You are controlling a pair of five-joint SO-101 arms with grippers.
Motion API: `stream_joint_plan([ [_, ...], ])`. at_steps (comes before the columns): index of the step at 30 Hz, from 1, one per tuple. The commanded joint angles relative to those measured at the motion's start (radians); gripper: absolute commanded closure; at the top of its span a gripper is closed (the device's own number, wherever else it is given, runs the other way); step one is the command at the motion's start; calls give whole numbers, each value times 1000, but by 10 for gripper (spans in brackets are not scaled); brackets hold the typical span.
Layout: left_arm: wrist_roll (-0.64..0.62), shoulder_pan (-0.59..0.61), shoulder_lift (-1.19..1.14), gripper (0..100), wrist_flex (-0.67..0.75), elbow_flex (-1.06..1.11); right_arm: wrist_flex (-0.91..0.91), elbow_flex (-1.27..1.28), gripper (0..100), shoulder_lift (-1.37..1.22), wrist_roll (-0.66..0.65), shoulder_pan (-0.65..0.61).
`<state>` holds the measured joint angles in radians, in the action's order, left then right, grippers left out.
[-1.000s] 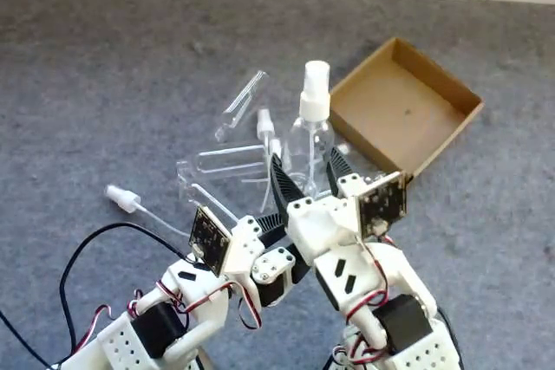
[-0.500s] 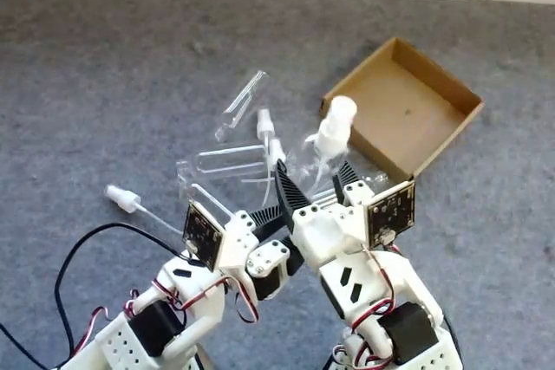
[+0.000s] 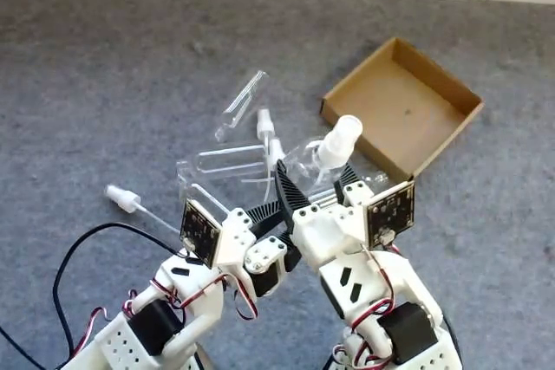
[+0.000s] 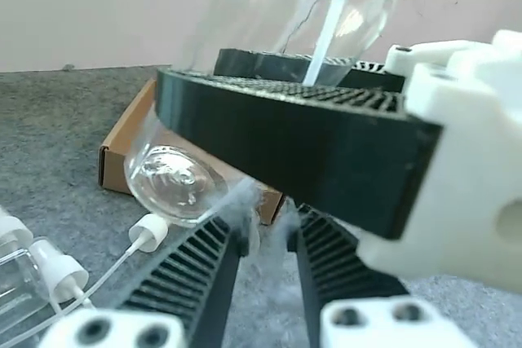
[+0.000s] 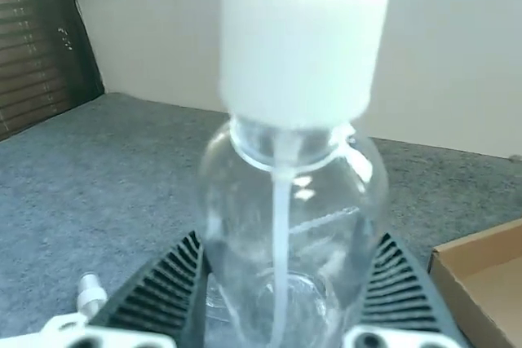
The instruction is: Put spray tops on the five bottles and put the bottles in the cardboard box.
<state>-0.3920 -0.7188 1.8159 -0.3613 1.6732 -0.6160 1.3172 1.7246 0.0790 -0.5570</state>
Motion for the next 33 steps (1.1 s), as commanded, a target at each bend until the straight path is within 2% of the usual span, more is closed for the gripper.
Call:
stream_joint_plan([
  [1, 14, 18, 10, 958, -34, 21, 2, -16, 832, 8, 5, 111],
  [4, 14, 16, 10, 958, -74, 21, 16, -18, 832, -1, 3, 214],
  [9, 15, 25, 10, 958, -100, 19, 163, -10, 832, -4, 3, 343],
  [12, 15, 25, 10, 958, -100, 21, 171, -13, 832, -5, -8, 369],
  [16, 15, 27, 10, 958, -100, 21, 236, -18, 832, -36, -115, 372],
  [21, 17, 64, 10, 958, -100, 21, 289, -114, 832, -254, -127, 377],
  [28, 17, 191, 10, 958, -100, 21, 455, -272, 832, -627, -121, 492],
  [33, 17, 213, 10, 958, -100, 21, 544, -363, 832, -857, -121, 529],
])
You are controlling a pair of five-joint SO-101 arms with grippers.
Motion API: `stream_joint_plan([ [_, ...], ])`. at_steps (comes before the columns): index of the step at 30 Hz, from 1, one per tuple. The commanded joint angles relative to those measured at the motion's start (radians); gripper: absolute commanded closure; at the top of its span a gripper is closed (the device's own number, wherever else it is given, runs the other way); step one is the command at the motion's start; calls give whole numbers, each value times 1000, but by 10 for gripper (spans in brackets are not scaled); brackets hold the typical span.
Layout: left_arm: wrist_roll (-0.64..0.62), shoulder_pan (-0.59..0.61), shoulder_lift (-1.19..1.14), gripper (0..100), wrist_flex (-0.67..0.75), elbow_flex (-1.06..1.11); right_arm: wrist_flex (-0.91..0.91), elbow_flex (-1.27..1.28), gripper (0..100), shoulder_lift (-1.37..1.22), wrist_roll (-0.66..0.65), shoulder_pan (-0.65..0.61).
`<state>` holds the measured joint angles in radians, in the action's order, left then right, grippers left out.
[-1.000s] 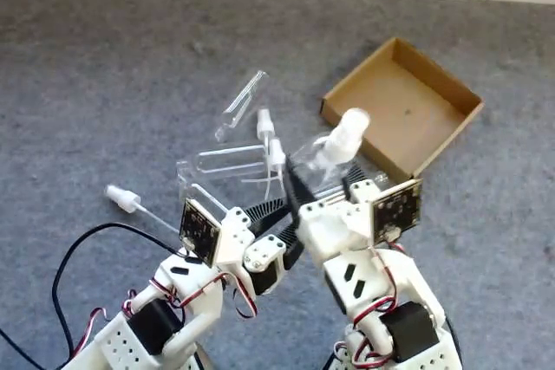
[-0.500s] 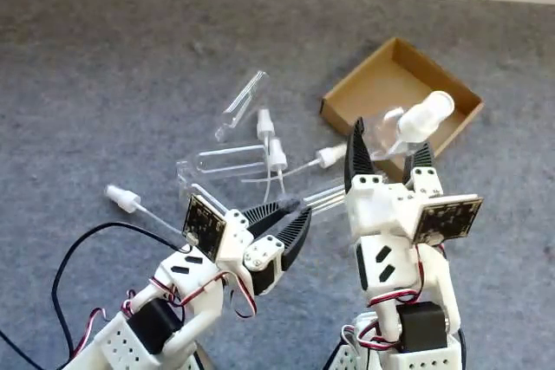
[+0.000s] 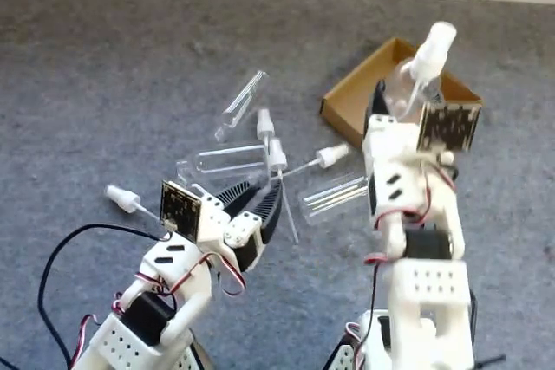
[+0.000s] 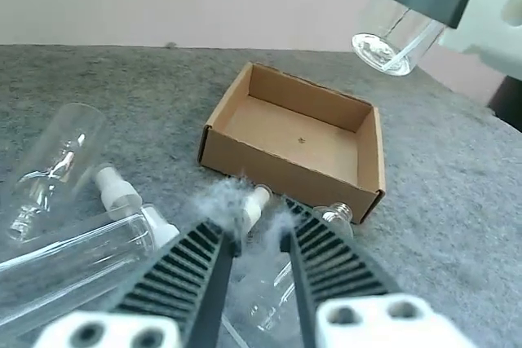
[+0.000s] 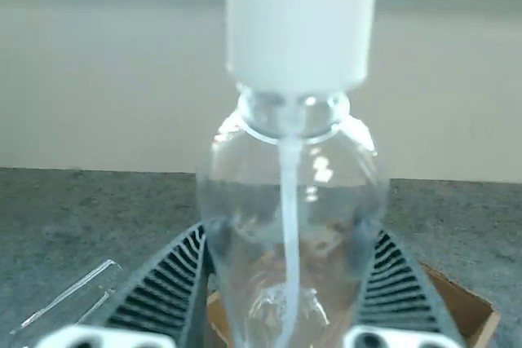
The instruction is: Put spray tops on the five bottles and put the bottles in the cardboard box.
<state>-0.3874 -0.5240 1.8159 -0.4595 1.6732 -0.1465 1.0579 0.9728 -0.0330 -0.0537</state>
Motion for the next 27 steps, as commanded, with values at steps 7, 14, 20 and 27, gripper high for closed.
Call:
stream_joint_plan([
  [7, 12, 22, 5, 958, -3, 21, 271, -162, 832, -369, -15, 25],
  [14, 12, 22, 5, 958, -3, 21, 384, -285, 832, -642, -17, 27],
  [20, 12, 22, 5, 958, -3, 21, 453, -443, 832, -880, -17, 56],
  [27, 12, 22, 5, 958, -3, 21, 452, -613, 832, -1059, -17, 88],
])
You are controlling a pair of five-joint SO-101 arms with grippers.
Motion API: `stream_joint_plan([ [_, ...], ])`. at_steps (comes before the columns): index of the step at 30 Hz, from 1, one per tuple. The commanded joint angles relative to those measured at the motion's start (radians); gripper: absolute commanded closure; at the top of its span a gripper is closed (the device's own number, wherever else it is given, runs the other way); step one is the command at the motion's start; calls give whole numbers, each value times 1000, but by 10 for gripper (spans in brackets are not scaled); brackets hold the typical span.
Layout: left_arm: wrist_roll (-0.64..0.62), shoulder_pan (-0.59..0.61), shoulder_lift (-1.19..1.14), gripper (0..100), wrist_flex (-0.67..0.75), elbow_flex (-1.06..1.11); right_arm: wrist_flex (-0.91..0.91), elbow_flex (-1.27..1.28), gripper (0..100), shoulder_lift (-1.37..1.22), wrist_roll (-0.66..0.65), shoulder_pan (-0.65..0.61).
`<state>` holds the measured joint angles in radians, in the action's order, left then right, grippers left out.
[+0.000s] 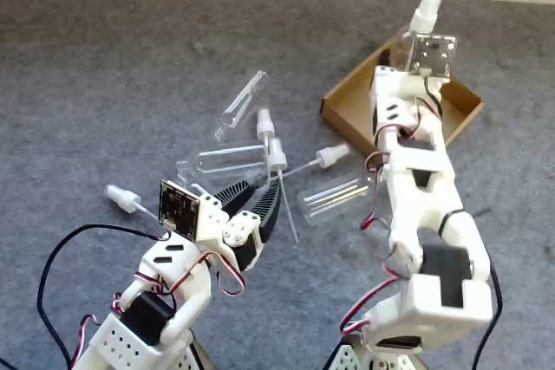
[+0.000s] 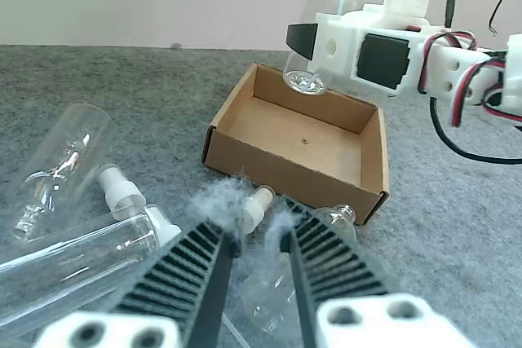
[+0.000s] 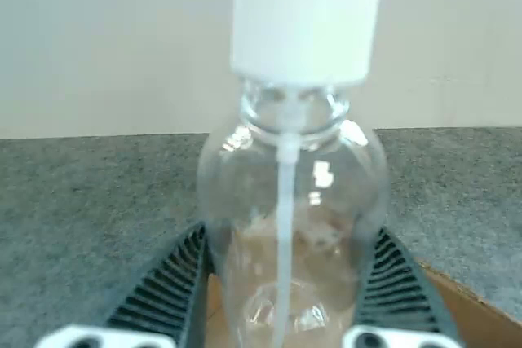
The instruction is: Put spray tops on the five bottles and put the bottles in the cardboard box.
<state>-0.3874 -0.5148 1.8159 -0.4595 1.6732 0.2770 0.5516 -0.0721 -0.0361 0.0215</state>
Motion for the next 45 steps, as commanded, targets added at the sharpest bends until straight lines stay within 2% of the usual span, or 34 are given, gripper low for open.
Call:
stream_joint_plan([
  [1, 12, 13, 5, 958, -3, 21, 28, -117, 832, -38, -14, 12],
  [21, 12, 12, 5, 958, -25, 21, 28, -486, 832, -443, -12, 16],
  [35, 12, 12, 5, 958, -25, 21, 28, -616, 832, -605, -12, 64],
  [45, 12, 12, 5, 958, -25, 21, 28, -624, 832, -621, -14, 62],
])
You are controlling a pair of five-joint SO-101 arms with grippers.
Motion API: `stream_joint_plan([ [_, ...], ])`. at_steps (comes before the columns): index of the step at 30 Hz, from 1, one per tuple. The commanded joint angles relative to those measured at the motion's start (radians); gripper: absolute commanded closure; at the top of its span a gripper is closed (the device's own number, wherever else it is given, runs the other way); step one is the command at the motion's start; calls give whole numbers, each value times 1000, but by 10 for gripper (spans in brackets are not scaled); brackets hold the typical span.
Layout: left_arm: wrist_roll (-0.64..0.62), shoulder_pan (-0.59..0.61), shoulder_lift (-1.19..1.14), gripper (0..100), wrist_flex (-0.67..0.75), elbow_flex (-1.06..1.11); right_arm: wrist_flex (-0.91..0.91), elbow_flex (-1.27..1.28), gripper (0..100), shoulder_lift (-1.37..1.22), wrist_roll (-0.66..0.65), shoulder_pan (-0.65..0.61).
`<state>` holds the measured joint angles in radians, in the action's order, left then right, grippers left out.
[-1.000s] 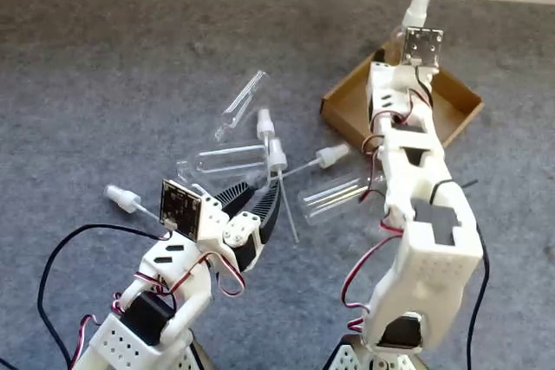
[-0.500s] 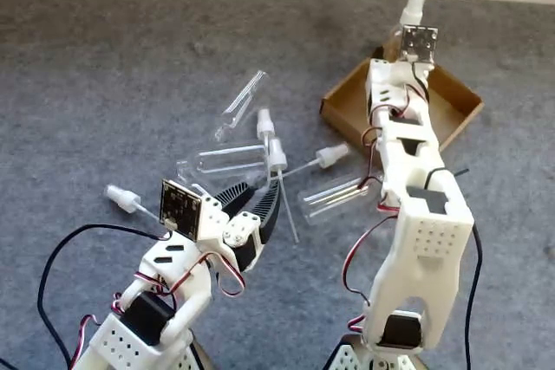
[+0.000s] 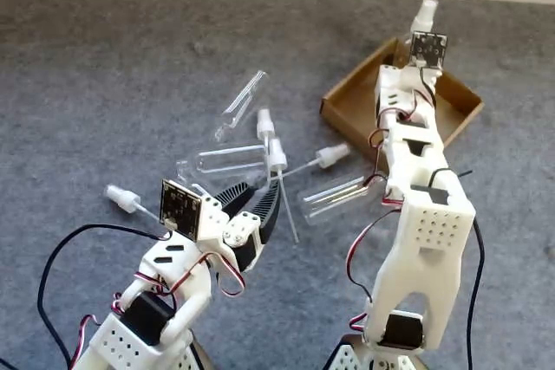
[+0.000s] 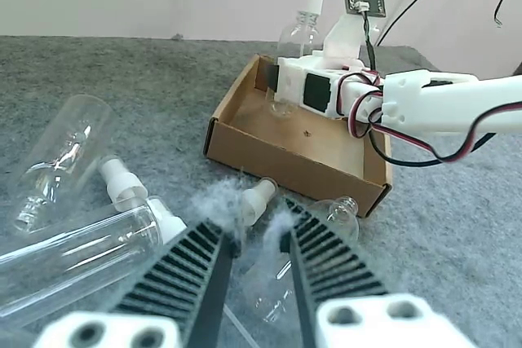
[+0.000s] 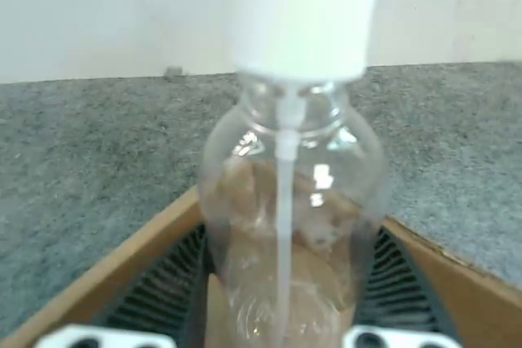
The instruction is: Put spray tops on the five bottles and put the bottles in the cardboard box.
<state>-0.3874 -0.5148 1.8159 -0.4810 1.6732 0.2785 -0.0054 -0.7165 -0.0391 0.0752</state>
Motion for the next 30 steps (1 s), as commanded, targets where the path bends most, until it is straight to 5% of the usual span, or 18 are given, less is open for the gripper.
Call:
stream_joint_plan([
  [1, 12, 12, 5, 958, -3, 21, 27, -67, 832, 24, -11, 8],
  [23, 12, 12, 5, 958, -3, 21, 27, -65, 827, 22, -12, -8],
  [30, 12, 12, 5, 958, -3, 21, 27, -65, 752, 22, -11, -36],
])
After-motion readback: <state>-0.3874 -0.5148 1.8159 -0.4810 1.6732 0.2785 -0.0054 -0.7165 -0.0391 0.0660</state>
